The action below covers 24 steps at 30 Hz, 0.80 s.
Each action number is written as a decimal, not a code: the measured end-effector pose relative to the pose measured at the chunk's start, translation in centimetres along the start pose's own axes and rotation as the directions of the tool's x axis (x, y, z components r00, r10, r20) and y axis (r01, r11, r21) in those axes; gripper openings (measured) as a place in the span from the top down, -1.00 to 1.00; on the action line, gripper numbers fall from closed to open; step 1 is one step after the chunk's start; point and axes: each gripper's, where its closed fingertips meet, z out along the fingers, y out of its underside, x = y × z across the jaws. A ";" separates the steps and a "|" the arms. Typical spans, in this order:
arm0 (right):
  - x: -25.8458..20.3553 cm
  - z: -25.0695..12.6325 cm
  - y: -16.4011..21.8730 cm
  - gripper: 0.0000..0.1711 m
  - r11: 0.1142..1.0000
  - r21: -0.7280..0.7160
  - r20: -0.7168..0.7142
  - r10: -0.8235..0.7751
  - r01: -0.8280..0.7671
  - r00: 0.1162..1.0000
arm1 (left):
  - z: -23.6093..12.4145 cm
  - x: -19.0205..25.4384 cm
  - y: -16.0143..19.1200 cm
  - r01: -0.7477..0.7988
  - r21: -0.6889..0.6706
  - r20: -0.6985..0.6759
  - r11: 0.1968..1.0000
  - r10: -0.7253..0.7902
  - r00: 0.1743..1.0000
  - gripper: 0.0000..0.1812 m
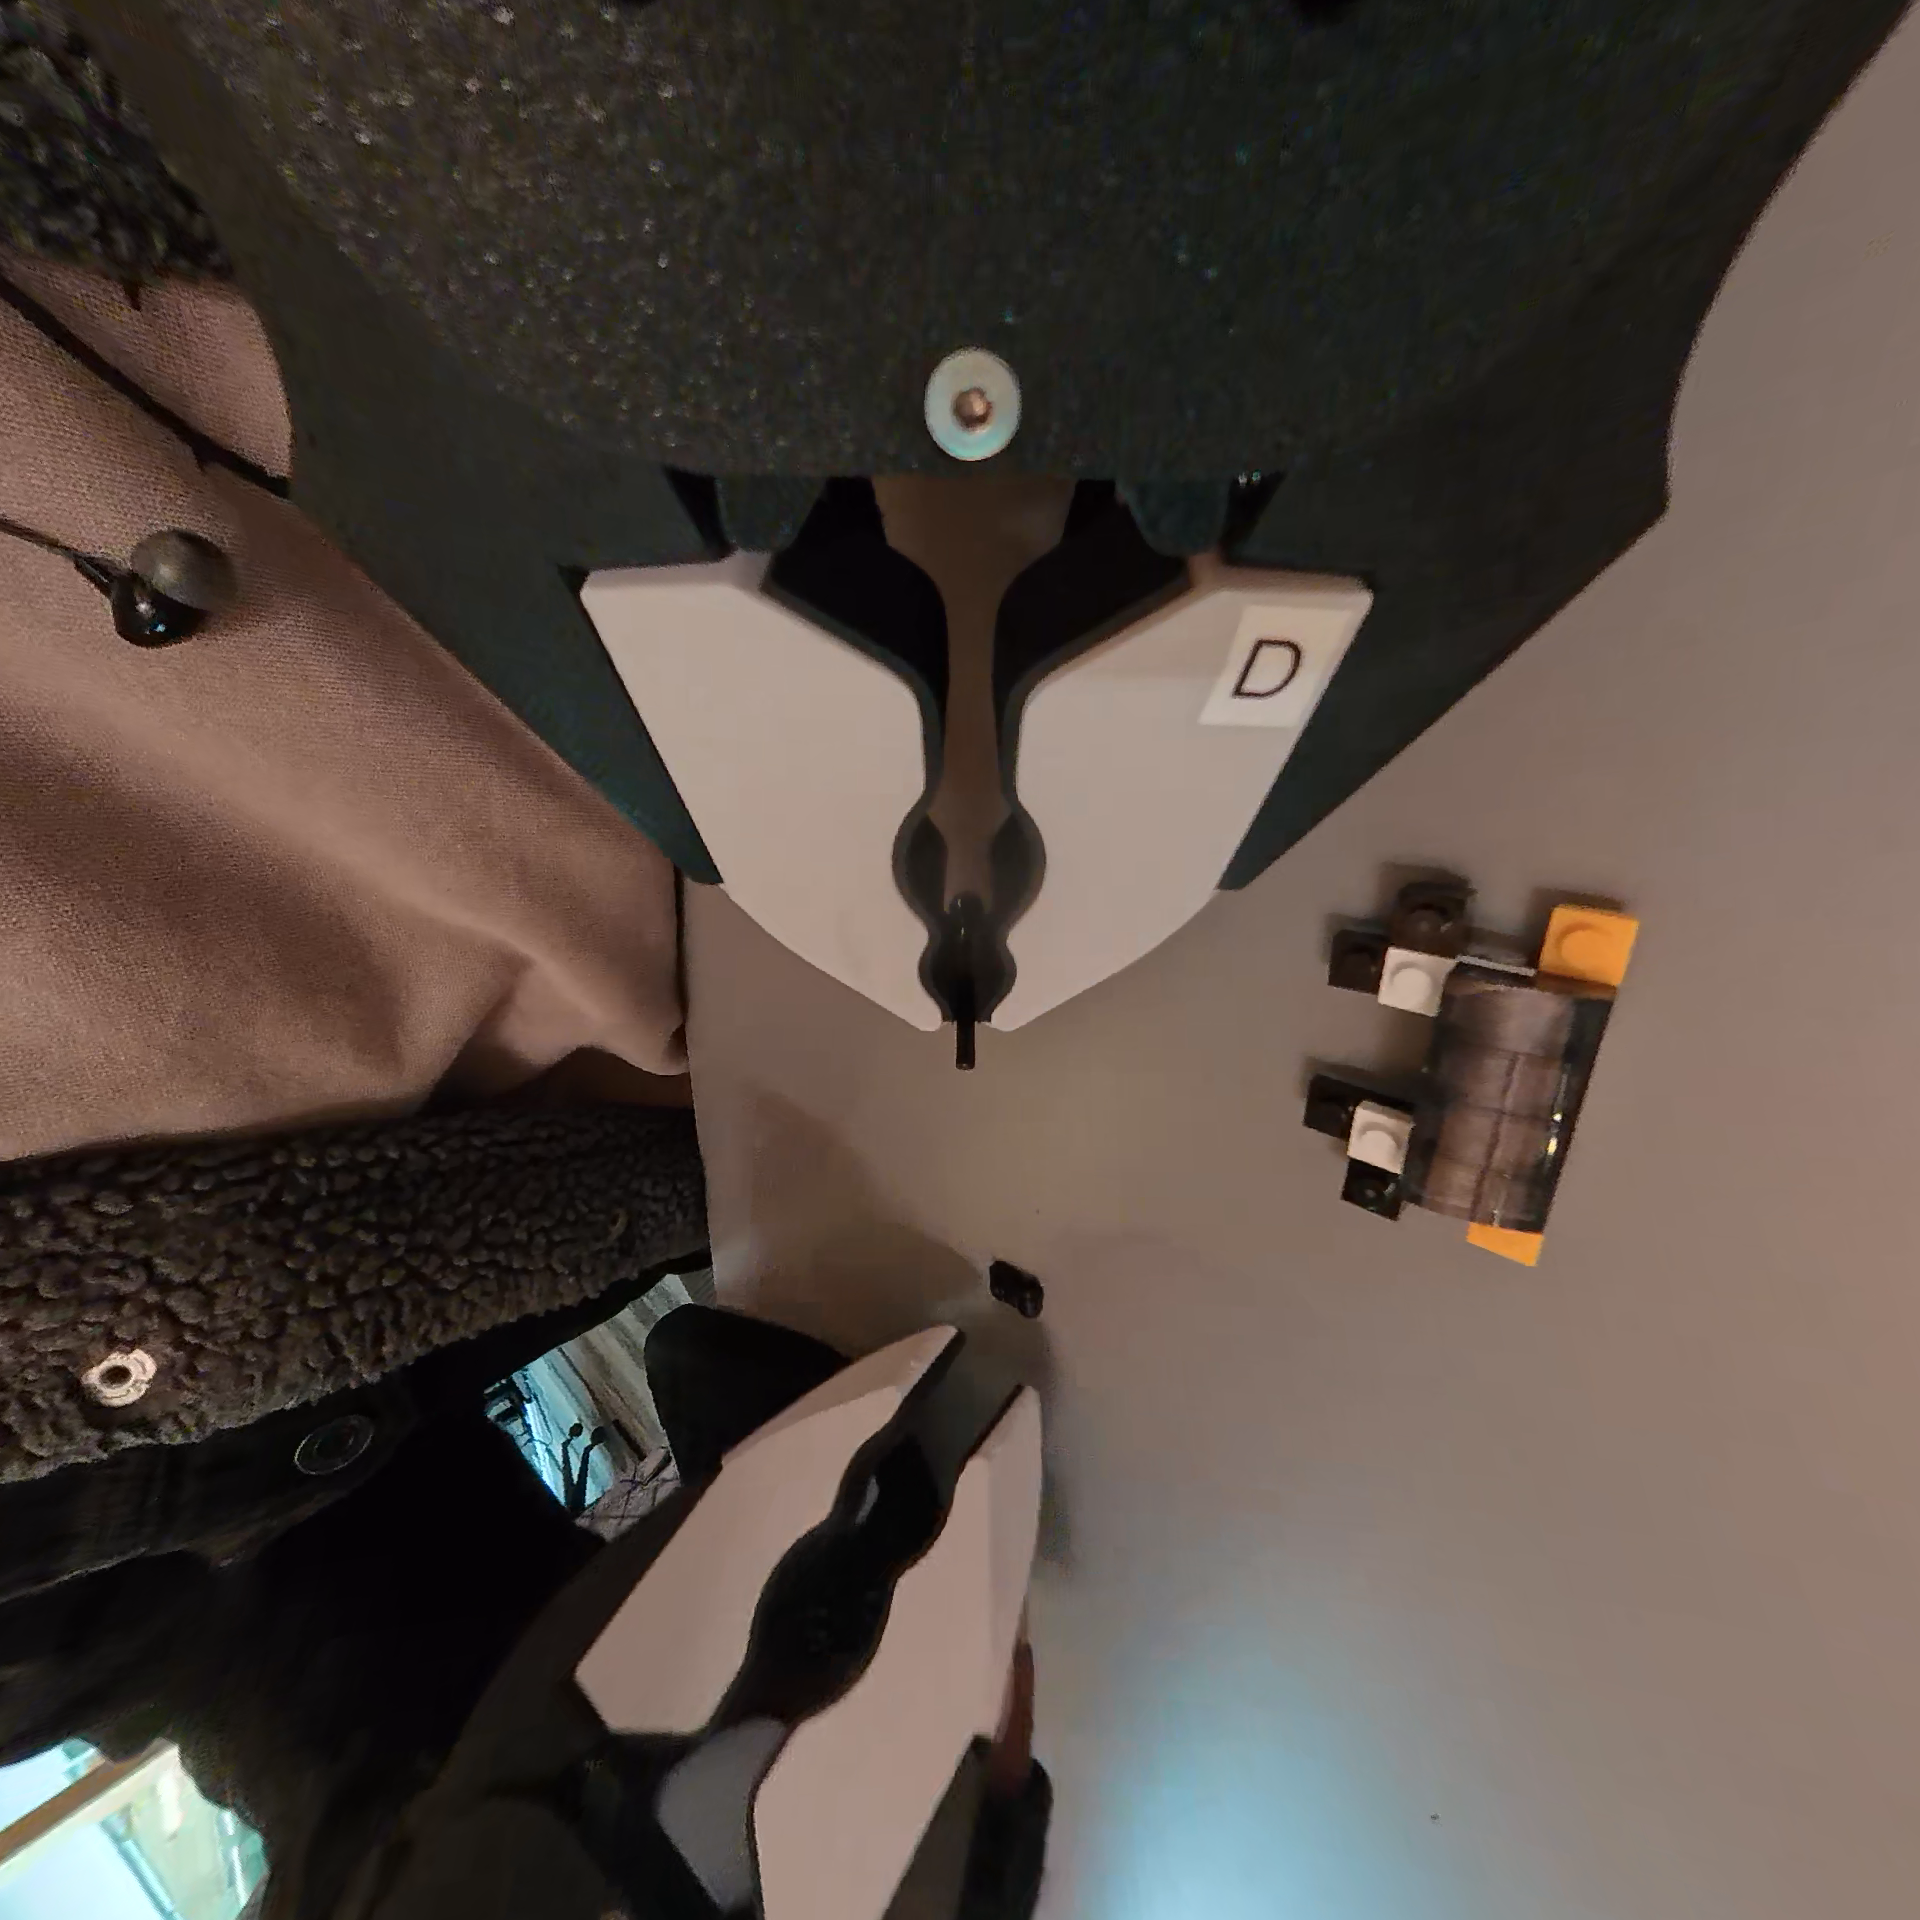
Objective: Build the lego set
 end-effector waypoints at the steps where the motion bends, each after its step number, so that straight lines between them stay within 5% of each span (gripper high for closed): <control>1: -0.2 0.2 0.2 0.82 0.999 0.001 -0.031 0.034 -0.034 0.999 | 0.0 0.0 0.0 0.000 0.002 0.004 1.000 0.000 1.000 0.98; 6: -0.2 1.0 0.0 0.79 0.988 0.071 -0.172 0.146 -0.135 0.974 | 0.2 -0.1 -0.1 0.008 0.008 0.021 1.000 -0.008 1.000 0.98; 24: 0.3 1.7 -1.0 0.82 0.984 0.103 -0.169 0.159 -0.143 0.973 | 1.1 0.5 0.1 0.026 -0.001 0.014 1.000 -0.026 1.000 0.98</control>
